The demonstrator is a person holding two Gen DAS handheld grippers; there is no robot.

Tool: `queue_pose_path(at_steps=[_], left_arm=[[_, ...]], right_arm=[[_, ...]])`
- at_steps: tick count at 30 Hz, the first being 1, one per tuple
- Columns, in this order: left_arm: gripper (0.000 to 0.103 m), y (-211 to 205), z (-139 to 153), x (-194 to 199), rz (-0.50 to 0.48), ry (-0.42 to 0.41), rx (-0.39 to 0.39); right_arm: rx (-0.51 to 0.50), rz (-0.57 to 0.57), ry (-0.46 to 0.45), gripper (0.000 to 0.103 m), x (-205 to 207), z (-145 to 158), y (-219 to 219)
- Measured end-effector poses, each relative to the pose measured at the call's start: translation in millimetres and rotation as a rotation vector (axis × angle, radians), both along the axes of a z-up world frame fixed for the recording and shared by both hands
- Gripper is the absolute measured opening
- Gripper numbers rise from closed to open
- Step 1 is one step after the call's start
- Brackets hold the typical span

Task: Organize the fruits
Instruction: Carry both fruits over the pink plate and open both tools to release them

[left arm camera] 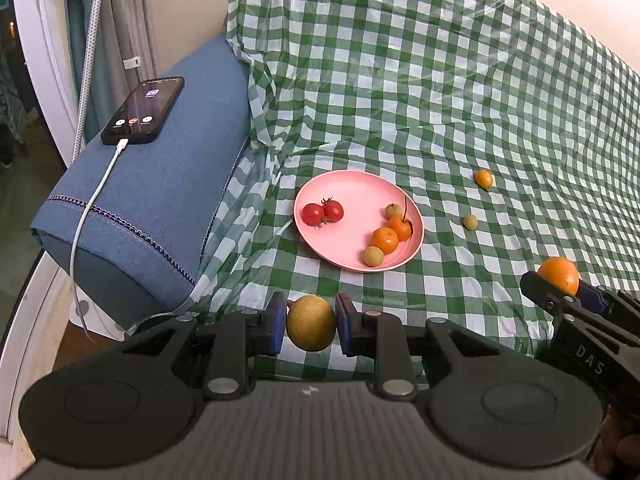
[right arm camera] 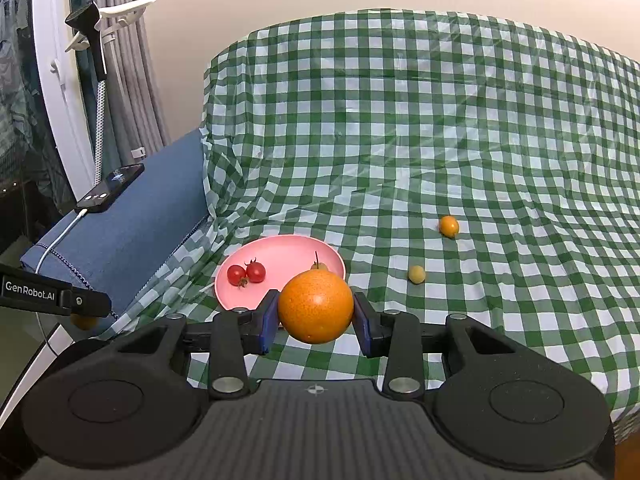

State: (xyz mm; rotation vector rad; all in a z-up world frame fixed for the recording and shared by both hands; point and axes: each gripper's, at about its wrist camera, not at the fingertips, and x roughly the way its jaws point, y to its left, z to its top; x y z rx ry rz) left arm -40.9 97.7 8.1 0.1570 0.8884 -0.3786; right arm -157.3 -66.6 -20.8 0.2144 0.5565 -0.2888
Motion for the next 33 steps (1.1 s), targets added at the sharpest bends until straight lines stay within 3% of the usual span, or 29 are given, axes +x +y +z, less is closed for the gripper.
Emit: queue_pose_path(at_steps=[16, 21, 33], left_arm=[[0.029, -12.5, -9.3, 42.6, 0.033, 0.047, 0.004], [0.029, -29.4, -19.8, 70.0, 0.036, 0.070, 0.019], [0.029, -79.1, -62.4, 136.2, 0.012, 0.138, 0.062]], right_arm=[[0.000, 0.025, 0.020, 0.040, 31.9, -7.5, -8.3], [0.062, 0.013, 0.041, 0.040, 57.7, -18.6, -19.8], [0.084, 0.034, 0.085, 0.040, 136.2, -52.4, -40.7]])
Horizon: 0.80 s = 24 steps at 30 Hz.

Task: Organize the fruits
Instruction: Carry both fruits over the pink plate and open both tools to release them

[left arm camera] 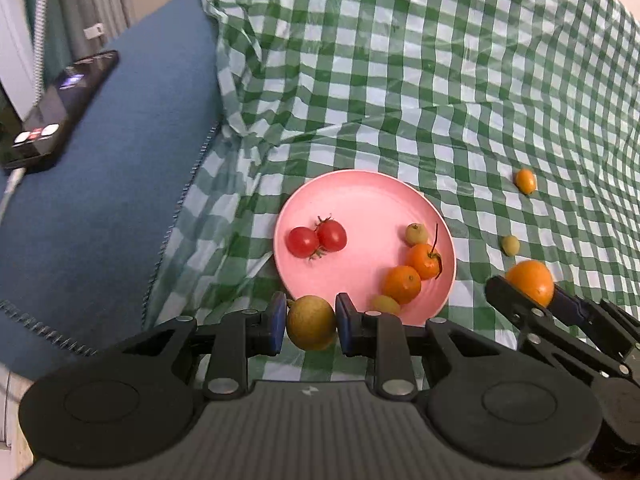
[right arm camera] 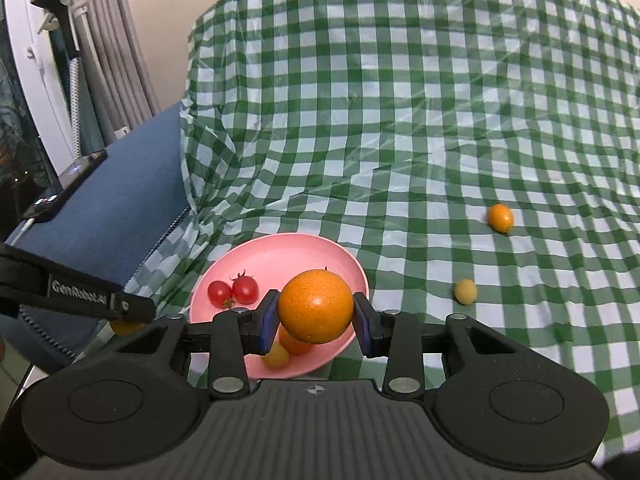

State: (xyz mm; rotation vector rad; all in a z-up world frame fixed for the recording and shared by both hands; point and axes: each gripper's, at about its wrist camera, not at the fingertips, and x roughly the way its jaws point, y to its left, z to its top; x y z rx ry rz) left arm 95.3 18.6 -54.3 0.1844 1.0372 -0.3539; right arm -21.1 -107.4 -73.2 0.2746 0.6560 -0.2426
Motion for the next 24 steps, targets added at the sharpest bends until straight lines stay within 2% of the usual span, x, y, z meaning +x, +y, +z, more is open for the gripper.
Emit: queue_pose_path(at_steps=[11, 24], left_arm=[[0.029, -30.7, -44.5, 41.3, -0.016, 0.050, 0.050], [0.029, -44.9, -78.4, 60.4, -0.043, 0.084, 0.082]], right_arm=[[0.022, 0.002, 0.050, 0.040, 54.2, -34.0, -20.5], [0.031, 0.015, 0.084, 0.040, 85.9, -56.7, -28.5]])
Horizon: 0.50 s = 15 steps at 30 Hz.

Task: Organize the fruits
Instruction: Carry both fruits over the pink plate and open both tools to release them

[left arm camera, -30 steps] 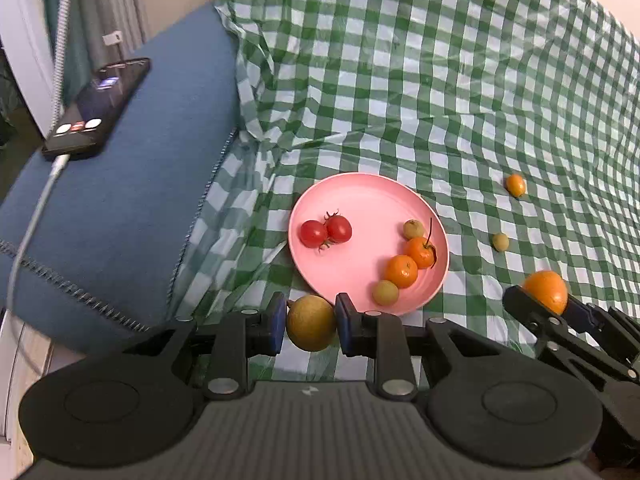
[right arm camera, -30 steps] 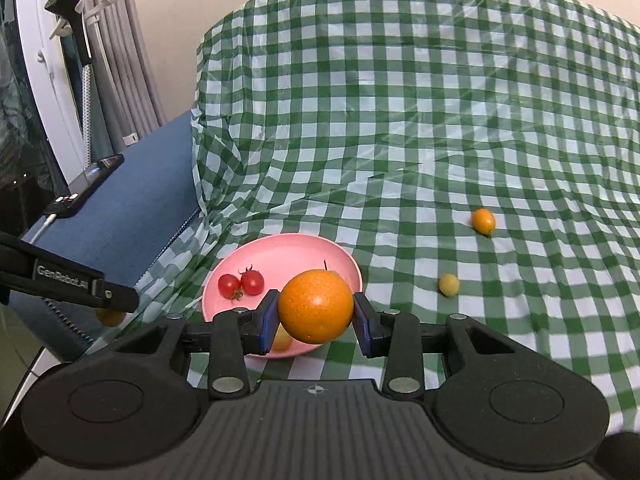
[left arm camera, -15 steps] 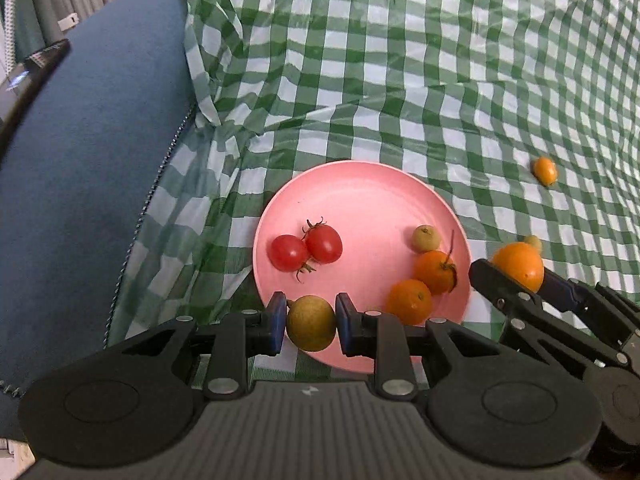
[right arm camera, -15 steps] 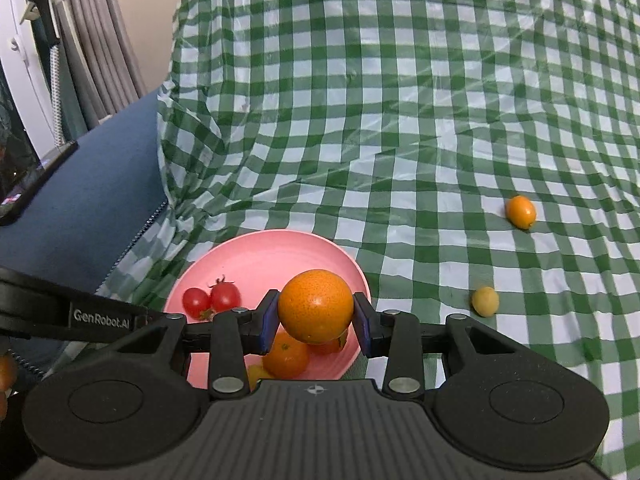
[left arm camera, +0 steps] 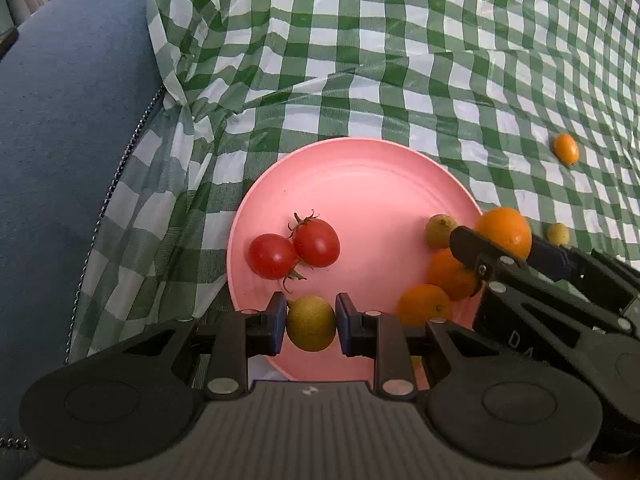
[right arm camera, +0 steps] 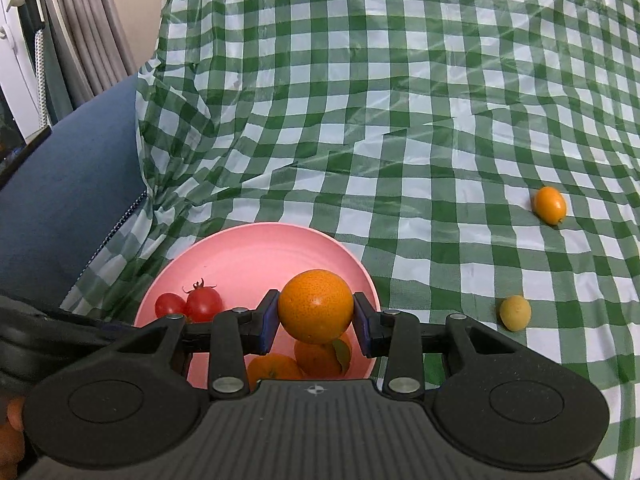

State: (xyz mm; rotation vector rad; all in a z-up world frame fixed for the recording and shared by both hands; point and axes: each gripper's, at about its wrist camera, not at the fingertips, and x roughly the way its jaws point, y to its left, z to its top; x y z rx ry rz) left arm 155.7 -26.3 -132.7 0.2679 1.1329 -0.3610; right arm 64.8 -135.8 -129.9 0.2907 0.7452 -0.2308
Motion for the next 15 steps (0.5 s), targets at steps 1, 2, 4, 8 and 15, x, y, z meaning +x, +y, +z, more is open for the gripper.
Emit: queue_pose_path(at_steps=[1, 2, 4, 8, 15], left_arm=[[0.029, -0.9, -2.0, 1.6, -0.003, 0.003, 0.005], [0.029, -1.6, -3.7, 2.8, -0.011, 0.007, 0.006], [0.047, -2.5, -3.8, 4.8, -0.028, 0.014, 0.009], [0.103, 9.1, 18.8, -1.3, 0.021, -0.070, -0.012], [0.103, 43.9, 53.0, -48.9, 0.046, -0.105, -0.006]], right_arm=[[-0.001, 0.001, 0.002, 0.040, 1.9, -0.6, -0.3], [0.001, 0.001, 0.004, 0.040, 4.0, -1.2, -0.8], [0.025, 0.003, -0.005, 0.041, 7.4, -0.4, -3.4], [0.040, -0.034, -0.076, 0.073, 5.1, 20.0, -9.8], [-0.025, 0.001, -0.086, 0.091, -42.4, 56.1, 3.7]])
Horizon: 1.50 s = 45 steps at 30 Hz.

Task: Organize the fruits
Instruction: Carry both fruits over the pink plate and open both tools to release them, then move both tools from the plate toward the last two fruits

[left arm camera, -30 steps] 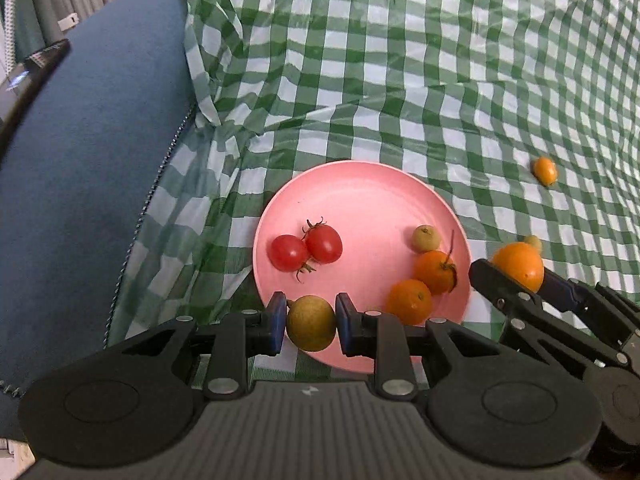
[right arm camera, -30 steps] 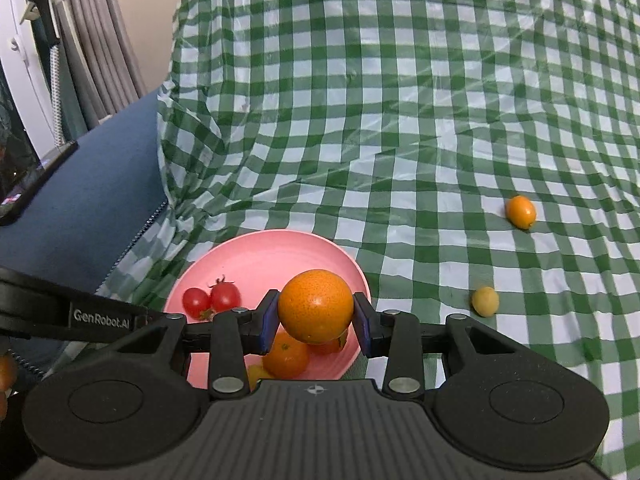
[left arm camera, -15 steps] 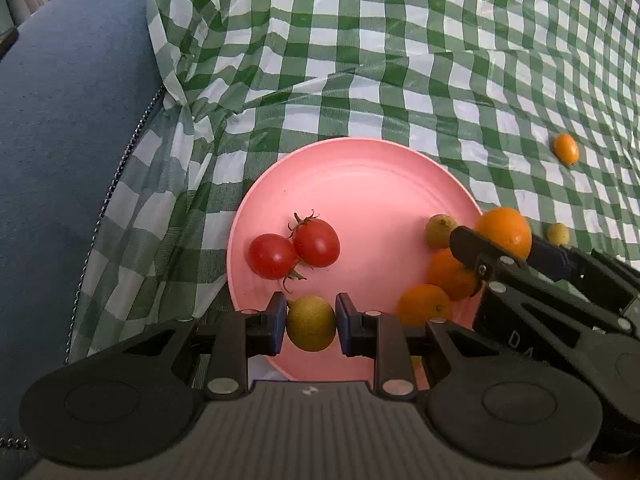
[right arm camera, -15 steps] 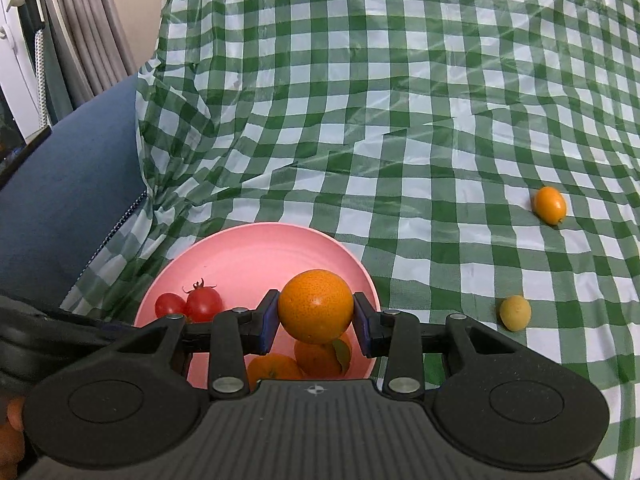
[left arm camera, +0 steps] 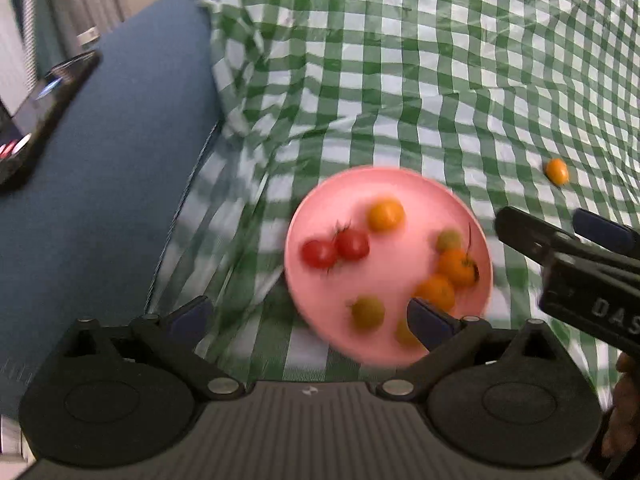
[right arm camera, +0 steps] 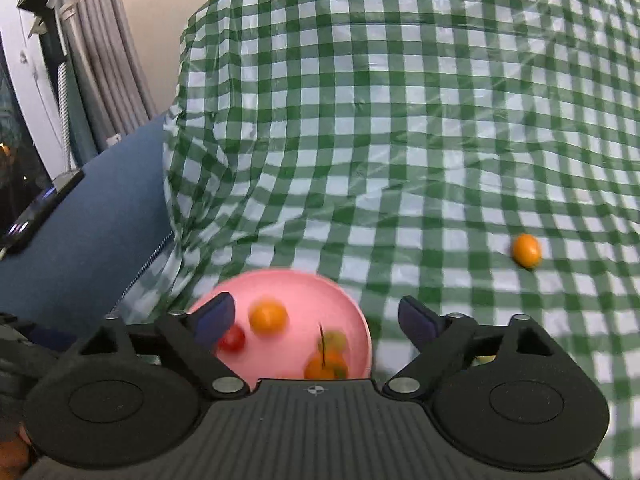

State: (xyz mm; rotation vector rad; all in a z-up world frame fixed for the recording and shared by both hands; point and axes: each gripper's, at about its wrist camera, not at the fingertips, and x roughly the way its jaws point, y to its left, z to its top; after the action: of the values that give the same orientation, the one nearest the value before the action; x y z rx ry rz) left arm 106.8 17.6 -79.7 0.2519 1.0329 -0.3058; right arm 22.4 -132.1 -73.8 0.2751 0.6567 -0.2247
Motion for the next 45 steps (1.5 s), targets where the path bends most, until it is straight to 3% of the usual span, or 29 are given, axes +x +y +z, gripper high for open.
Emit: queue_pose_path(at_steps=[6, 11, 15, 24, 33, 45], left_arm=[[0.103, 32.7, 12.6, -58.1, 0.046, 0.018, 0.035], [0.103, 52.6, 27.3, -91.2, 0.063, -0.012, 0.034], [0.103, 64.0, 49.3, -116.3, 0.072, -0.099, 0.004], [0.103, 67.3, 78.8, -158.8, 0.034, -0.213, -0.030], [0.103, 72.6, 94.1, -185.1, 0.020, -0.263, -0.040], [0.103, 70.6, 94.0, -188.1, 0.024, -0.272, -0.021]], right_arm=[[-0.026, -0.050, 0.025, 0.102, -65.8, 19.0, 38.8], [-0.057, -0.020, 0.049, 0.102, -97.1, 25.2, 66.6], [-0.103, -0.029, -0.014, 0.102, -117.4, 44.0, 78.2], [-0.154, -0.038, -0.111, 0.102, -158.4, 71.8, 94.7], [-0.166, -0.054, -0.171, 0.102, -184.3, 84.1, 103.3], [-0.137, -0.057, -0.185, 0.102, -192.1, 83.0, 99.4]])
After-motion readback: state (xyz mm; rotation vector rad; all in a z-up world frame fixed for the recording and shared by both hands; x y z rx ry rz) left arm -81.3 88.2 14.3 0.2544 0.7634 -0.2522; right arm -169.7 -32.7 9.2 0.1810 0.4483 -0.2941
